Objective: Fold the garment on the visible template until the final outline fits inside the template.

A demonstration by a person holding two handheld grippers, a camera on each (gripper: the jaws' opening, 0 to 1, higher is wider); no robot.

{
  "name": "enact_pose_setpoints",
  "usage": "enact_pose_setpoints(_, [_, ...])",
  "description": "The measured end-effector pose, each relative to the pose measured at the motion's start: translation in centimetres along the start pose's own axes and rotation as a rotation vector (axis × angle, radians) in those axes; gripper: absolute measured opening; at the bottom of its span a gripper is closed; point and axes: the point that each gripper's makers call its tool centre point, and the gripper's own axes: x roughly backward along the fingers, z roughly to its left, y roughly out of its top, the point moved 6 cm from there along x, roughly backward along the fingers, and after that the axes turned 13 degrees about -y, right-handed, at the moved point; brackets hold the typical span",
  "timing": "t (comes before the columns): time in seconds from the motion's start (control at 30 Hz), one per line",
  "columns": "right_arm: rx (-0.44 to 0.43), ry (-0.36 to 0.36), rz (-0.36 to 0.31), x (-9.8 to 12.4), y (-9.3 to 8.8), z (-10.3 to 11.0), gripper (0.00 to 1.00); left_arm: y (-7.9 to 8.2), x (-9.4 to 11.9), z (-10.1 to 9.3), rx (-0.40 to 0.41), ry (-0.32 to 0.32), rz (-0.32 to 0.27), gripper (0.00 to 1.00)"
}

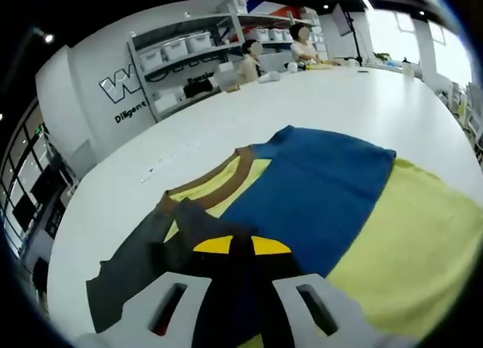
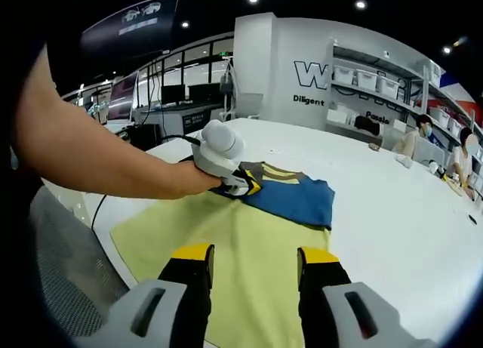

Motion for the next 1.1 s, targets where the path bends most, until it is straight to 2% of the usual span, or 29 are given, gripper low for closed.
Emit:
enact_pose_setpoints(0.2, [-0.002,0.000,0.001,0.0,0.0,0.0,0.42,0.2,0.8,0.3,0.007,0.021,-0.035,0.00])
enact_pose_setpoints(0.3, [0.000,0.001,0.002,0.0,0.0,0.0,0.41,1.0,1.7,0.3,0.009,0.045,-0.086,0.00])
enact_pose_setpoints(0.33, [0.001,0.003,0.001,0.0,0.0,0.0,0.41,1.6,2.3,0.4,0.009,0.062,-0.124,0.00])
enact_pose_setpoints(0.47, [0.007,0.006,0.000,0.0,0.0,0.1,0.41,3.1,3.3,0.6,0.027,0.083,-0.177,0.00])
enact_pose_setpoints(0.63, [0.008,0.007,-0.005,0.0,0.1,0.1,0.41,4.8,3.6,0.0,0.023,0.077,-0.220,0.00])
enact_pose_setpoints(0.87, [0.011,0.011,-0.003,0.1,0.0,0.2,0.41,7.8,3.3,-2.0,0.005,0.040,-0.292,0.00])
enact_pose_setpoints(1.1, [0.009,0.009,0.002,0.0,0.0,0.2,0.40,8.7,2.3,-4.2,-0.027,-0.015,-0.312,0.00])
